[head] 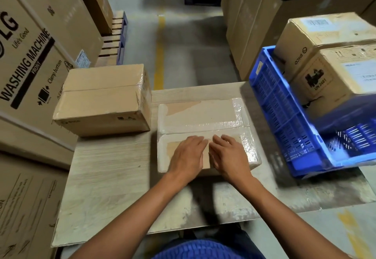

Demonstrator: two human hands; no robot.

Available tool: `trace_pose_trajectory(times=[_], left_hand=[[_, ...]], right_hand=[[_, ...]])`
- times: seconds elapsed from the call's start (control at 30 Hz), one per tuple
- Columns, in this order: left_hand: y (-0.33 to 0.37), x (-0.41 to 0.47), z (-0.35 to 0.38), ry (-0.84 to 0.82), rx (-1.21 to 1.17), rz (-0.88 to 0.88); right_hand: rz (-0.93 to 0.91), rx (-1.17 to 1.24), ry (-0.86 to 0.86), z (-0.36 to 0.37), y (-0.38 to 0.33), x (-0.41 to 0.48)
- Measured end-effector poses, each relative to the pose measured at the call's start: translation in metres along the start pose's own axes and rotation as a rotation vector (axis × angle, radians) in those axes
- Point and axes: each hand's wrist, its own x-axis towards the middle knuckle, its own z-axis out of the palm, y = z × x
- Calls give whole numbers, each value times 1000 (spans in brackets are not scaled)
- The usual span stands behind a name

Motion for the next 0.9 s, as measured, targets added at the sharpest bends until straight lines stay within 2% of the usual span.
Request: trace_pose_trajectory(times=[0.03,0.13,0.27,0.4,0.57,0.73,0.9], left_hand=[[2,-7,4,50,-34,27],[8,-21,11,53,-57,46],[8,-24,18,54,-19,16],[17,-15,16,21,-11,20],[54,5,27,-73,-19,98],[73,11,39,-141,78,73],[65,33,38,-98,-10,42]], right_hand=[[16,25,42,0,-2,-9],[36,89,199,9,-8,-35],[93,174,237,19,-14,-41],[38,189,197,5,-4,-41],[258,181,132,1,18,-54],[185,125,116,-2,34,-60],[197,-34,54,-19,44,-20]])
